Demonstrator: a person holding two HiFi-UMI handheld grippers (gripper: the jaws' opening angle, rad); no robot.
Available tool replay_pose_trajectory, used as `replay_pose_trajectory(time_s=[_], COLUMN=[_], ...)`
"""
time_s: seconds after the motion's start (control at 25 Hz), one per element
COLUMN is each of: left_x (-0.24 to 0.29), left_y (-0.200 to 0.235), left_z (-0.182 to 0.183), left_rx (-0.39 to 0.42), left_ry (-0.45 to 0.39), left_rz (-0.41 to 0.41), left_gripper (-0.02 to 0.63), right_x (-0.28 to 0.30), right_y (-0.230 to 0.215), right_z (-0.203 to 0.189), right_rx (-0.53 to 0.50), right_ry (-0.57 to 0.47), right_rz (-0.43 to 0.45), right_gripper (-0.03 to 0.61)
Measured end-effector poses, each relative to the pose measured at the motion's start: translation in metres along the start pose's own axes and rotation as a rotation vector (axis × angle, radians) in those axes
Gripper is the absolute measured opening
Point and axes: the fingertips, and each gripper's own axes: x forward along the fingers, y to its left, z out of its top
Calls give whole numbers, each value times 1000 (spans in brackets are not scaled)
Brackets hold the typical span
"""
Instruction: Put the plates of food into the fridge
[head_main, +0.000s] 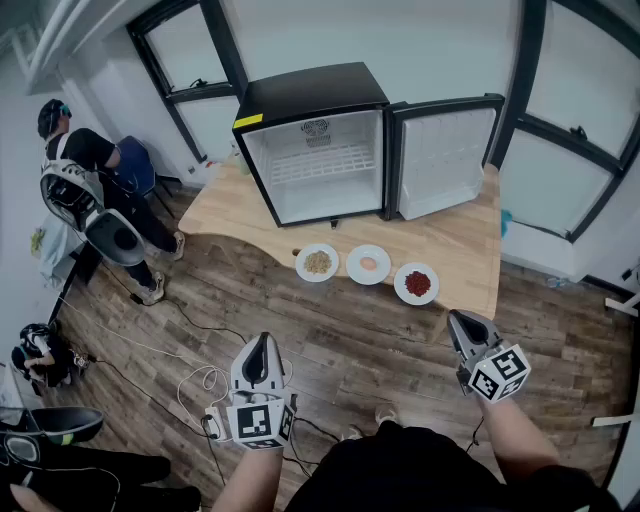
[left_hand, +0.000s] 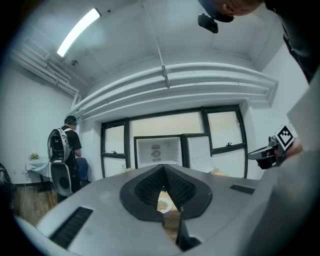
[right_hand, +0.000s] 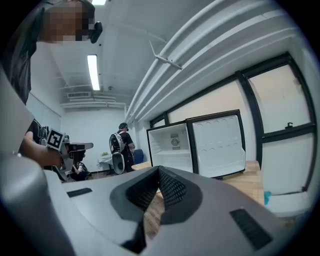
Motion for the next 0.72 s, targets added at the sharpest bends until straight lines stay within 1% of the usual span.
replay_pose_trajectory(time_s=[0.36, 0.6, 0.72], left_x=[5, 26, 38], left_y=[4, 0, 0], left_z=[2, 16, 19], left_rx=[9, 36, 42], left_ry=[5, -10, -11], left_rz=[24, 12, 21], left_gripper=[4, 5, 4], right_x=[13, 24, 30], right_y=[-10, -25, -37], right_z=[0, 3, 6], right_rx=[0, 39, 32], right_ry=[2, -32, -41], right_rz=[6, 1, -15], right_gripper=[21, 21, 21])
